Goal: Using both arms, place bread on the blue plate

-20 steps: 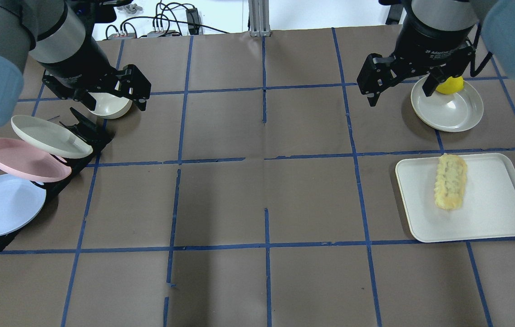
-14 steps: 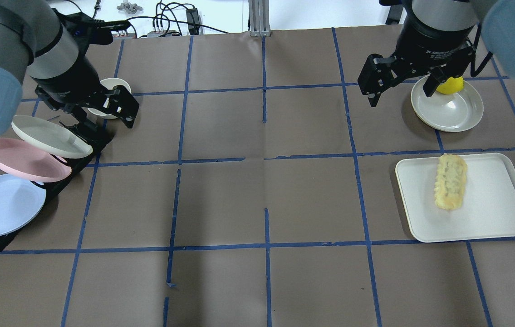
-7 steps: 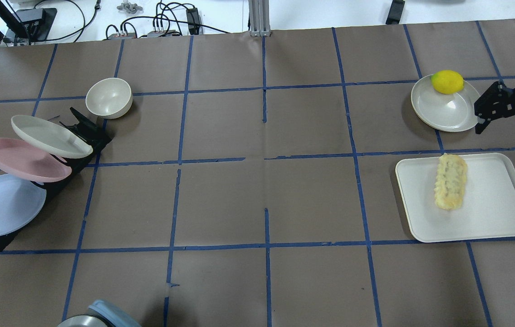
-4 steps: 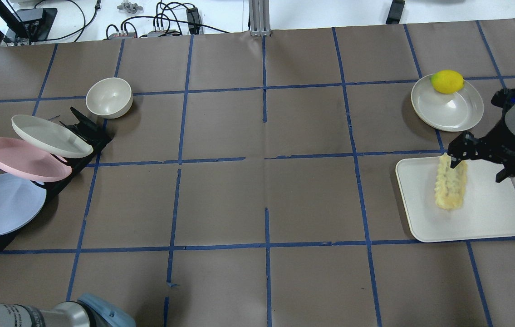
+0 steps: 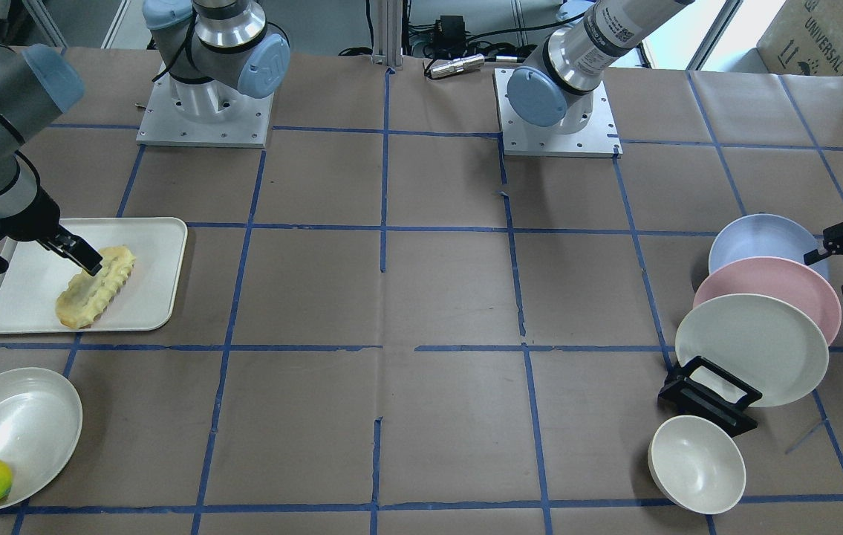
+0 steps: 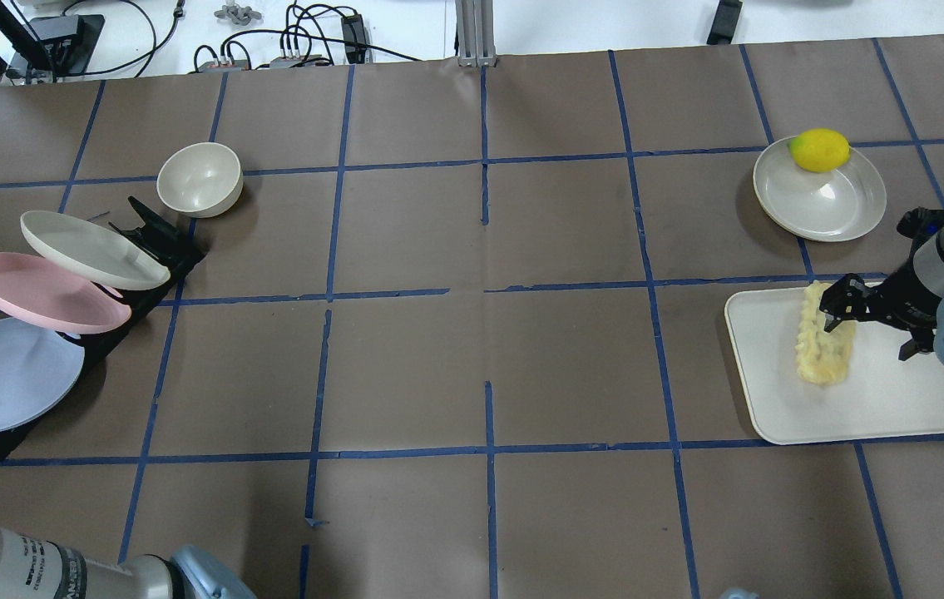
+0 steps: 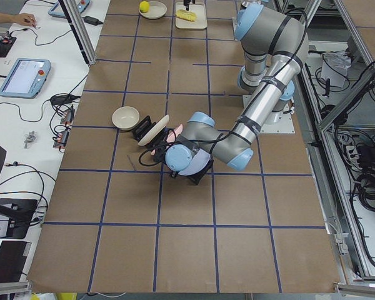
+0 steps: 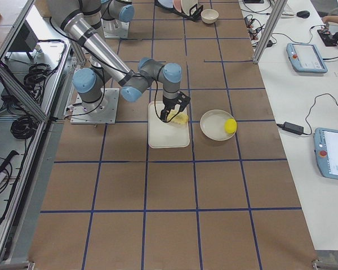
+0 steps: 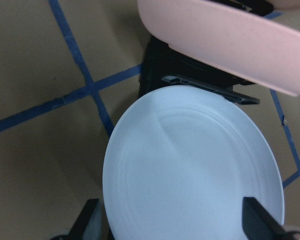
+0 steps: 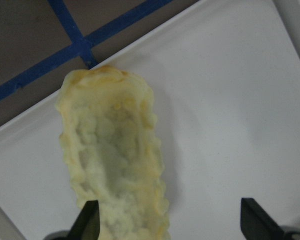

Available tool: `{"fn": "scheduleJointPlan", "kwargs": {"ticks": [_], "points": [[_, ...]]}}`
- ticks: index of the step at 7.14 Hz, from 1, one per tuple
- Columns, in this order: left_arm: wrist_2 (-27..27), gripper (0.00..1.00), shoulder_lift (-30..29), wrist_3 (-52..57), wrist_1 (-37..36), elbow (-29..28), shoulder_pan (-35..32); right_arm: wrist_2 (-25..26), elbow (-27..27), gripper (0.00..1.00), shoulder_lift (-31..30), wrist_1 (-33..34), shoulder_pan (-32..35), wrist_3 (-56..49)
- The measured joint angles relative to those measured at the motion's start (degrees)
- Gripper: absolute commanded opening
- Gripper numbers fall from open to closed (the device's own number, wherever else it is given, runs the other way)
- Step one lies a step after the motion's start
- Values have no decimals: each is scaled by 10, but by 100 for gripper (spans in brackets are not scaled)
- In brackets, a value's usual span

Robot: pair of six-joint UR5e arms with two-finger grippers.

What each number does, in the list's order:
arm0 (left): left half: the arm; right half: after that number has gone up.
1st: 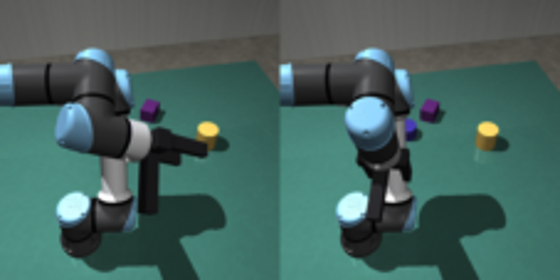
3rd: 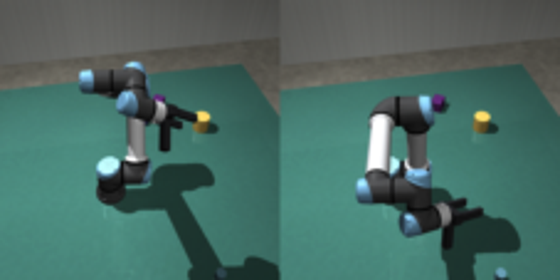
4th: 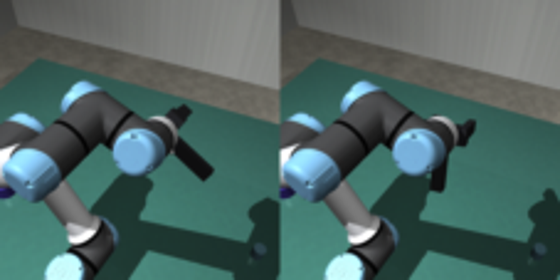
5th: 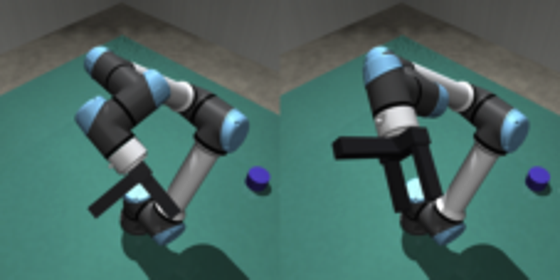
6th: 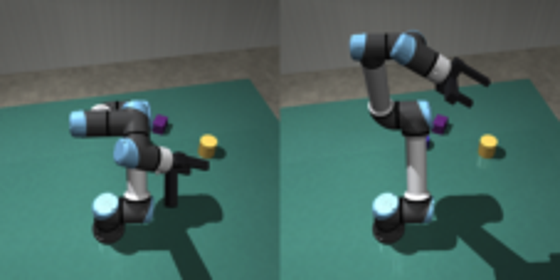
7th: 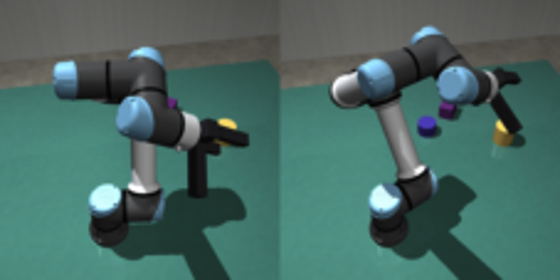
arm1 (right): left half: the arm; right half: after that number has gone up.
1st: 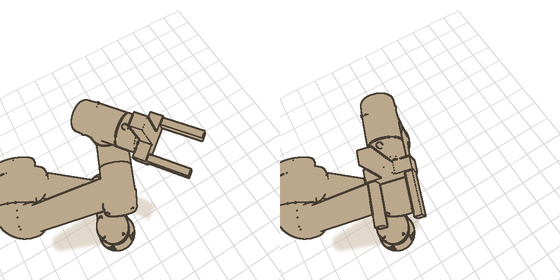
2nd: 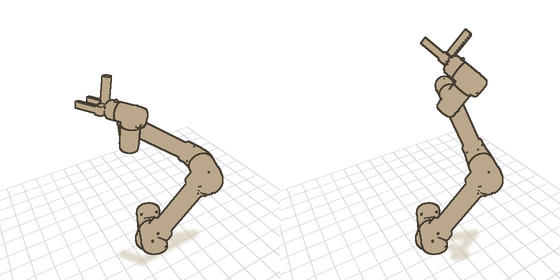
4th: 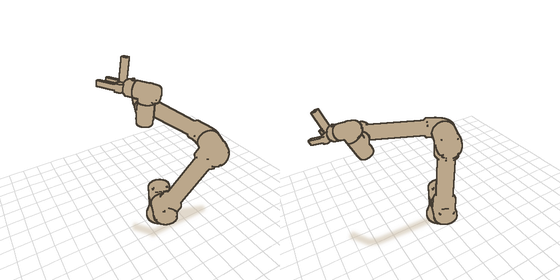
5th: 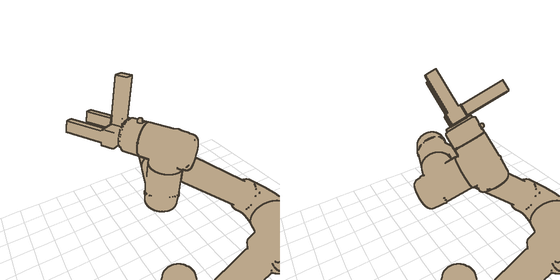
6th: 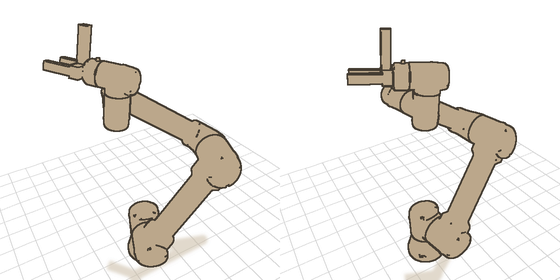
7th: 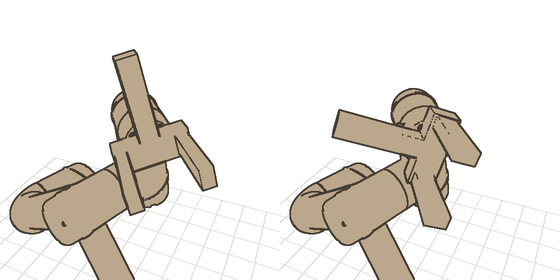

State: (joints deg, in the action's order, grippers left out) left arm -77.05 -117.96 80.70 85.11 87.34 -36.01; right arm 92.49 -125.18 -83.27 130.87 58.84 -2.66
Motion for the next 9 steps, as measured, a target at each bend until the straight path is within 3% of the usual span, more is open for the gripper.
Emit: {"fn": "scheduleJointPlan", "kwargs": {"ticks": [4, 9], "points": [[7, 100, -110, 5, -68, -45, -5, -5, 25, 98, 25, 14, 14, 5], [0, 100, -91, -3, -2, -42, -1, -27, 58, 98, 54, 20, 49, 4]]}}
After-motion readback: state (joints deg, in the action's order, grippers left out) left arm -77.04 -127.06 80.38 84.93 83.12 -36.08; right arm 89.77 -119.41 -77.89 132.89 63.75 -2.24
